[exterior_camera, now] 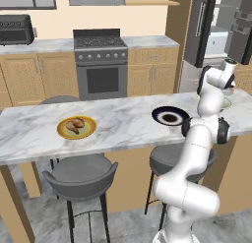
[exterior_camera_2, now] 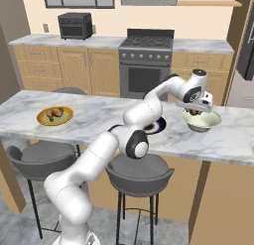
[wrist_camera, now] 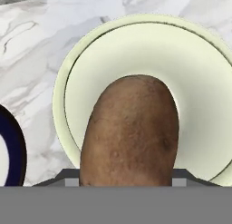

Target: Pick the chicken drumstick and potato from their plates and place them in the bowl. Then put the bowl in the fridge.

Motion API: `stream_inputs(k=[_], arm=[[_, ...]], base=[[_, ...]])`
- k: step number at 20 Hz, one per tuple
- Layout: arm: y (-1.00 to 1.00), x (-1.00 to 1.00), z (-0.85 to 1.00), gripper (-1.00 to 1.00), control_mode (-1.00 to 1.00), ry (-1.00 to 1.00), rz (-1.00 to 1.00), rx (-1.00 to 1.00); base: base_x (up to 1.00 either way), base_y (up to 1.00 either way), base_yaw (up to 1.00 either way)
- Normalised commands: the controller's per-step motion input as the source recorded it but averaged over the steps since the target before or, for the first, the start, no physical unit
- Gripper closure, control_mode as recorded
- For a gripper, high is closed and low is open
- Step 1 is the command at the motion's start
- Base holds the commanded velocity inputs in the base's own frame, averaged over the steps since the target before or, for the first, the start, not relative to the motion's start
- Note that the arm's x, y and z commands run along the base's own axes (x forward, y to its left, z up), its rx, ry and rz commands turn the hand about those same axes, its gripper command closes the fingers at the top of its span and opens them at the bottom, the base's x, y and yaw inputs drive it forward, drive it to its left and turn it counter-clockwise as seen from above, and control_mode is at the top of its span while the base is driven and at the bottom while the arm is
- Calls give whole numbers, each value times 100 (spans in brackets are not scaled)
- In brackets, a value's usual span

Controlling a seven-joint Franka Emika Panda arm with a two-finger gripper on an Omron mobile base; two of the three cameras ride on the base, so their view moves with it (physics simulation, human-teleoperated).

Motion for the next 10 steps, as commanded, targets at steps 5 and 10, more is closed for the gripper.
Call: stream_inputs(k=[5,10], arm=[[5,16,-28,100,-100,2,0,0],[1,4,-22,100,-100,9,0,0]], base=[[0,0,0],[0,0,0]])
